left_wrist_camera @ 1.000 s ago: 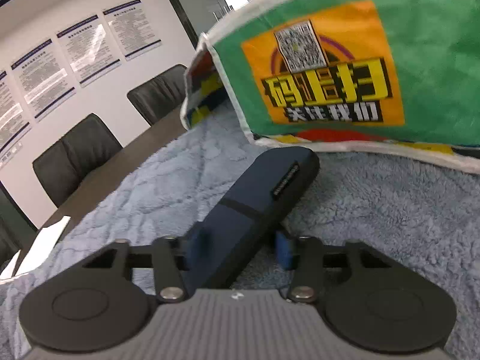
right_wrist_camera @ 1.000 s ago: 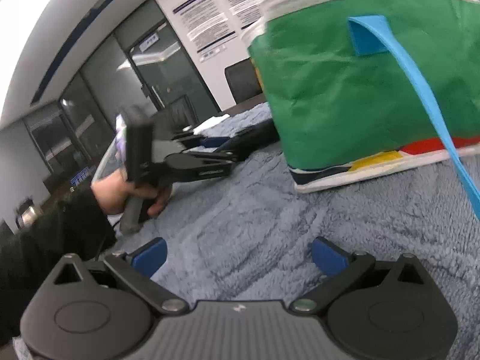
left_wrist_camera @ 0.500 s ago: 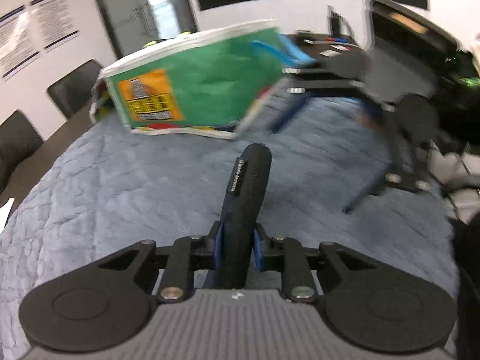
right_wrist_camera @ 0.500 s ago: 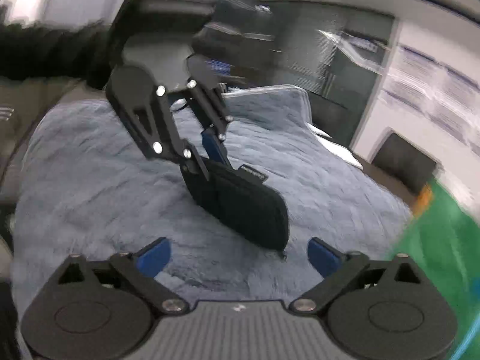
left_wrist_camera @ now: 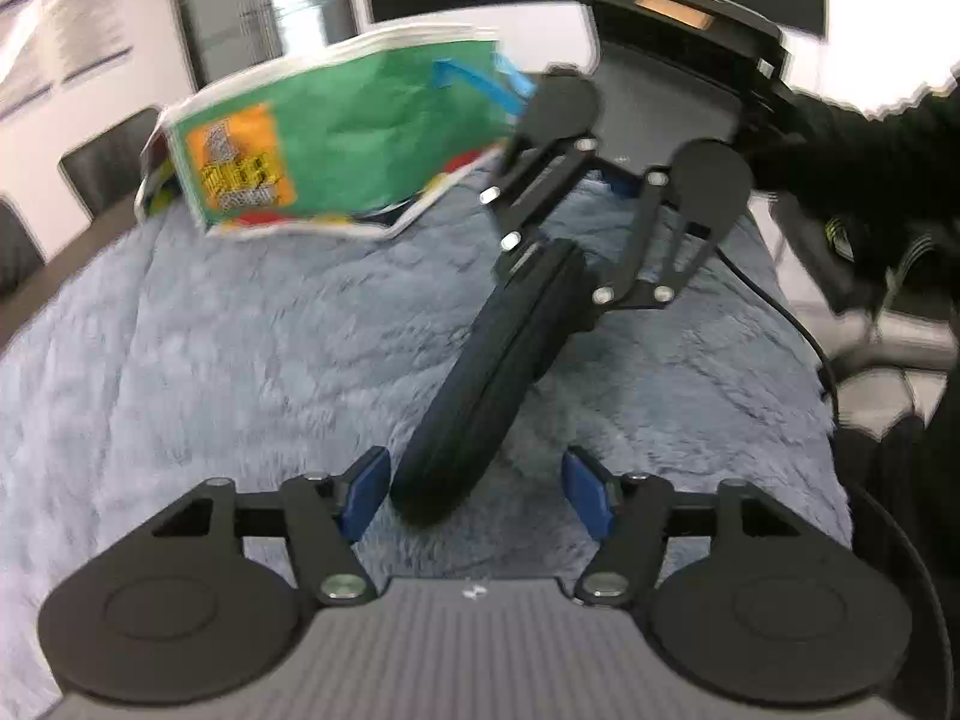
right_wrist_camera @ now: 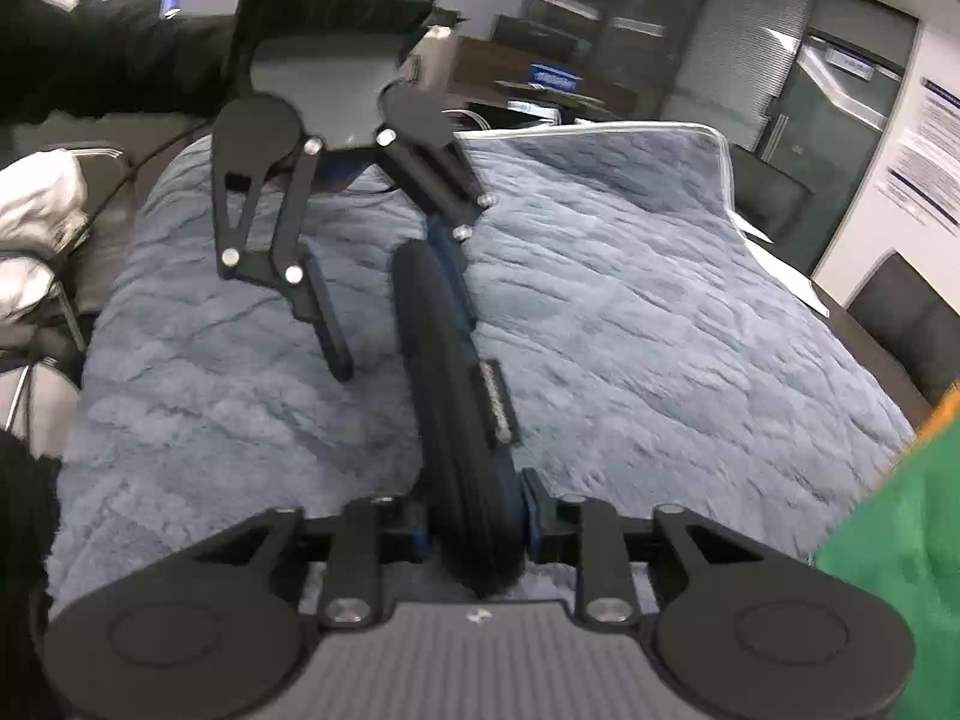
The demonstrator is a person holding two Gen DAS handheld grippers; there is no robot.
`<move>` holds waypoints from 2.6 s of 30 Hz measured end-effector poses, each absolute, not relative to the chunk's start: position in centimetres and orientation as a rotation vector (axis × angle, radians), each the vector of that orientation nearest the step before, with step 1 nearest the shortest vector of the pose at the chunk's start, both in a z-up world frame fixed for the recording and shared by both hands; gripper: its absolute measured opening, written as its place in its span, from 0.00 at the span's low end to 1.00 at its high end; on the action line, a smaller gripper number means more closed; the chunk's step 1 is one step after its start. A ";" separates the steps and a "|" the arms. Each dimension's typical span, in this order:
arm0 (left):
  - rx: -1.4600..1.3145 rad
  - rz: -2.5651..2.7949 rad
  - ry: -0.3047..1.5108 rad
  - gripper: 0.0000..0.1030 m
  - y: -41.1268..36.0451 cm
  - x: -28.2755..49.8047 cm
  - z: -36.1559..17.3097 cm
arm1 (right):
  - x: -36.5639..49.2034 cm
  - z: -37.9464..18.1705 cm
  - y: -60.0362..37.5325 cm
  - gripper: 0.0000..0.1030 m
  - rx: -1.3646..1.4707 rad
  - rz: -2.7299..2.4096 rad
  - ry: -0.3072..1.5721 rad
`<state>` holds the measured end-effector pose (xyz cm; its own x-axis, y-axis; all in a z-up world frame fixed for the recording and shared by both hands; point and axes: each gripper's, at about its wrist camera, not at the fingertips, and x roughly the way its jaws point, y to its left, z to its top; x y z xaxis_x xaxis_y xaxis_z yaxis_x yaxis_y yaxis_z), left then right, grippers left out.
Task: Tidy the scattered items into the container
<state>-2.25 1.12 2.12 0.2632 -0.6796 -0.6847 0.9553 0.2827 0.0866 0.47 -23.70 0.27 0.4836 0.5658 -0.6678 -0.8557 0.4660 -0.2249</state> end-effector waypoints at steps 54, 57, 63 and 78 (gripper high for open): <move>0.224 -0.567 0.421 1.00 -20.5 9.6 20.4 | 6.3 18.0 -44.0 1.00 -0.043 0.114 0.438; 0.180 -0.560 0.325 1.00 -15.7 5.9 21.9 | 3.0 19.5 -39.7 1.00 -0.061 0.191 0.334; 0.095 -0.433 0.255 1.00 -5.4 -1.7 17.3 | -2.0 16.2 -32.6 1.00 0.026 0.294 0.202; -0.055 -0.070 0.667 1.00 2.5 -1.6 3.5 | 5.3 -1.4 -22.7 1.00 0.129 0.135 0.659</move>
<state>-1.63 2.53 3.54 0.7838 -0.0825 -0.6156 0.0474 0.9962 -0.0732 5.33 -22.68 -1.37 0.7826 0.1653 -0.6001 -0.0834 0.9833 0.1621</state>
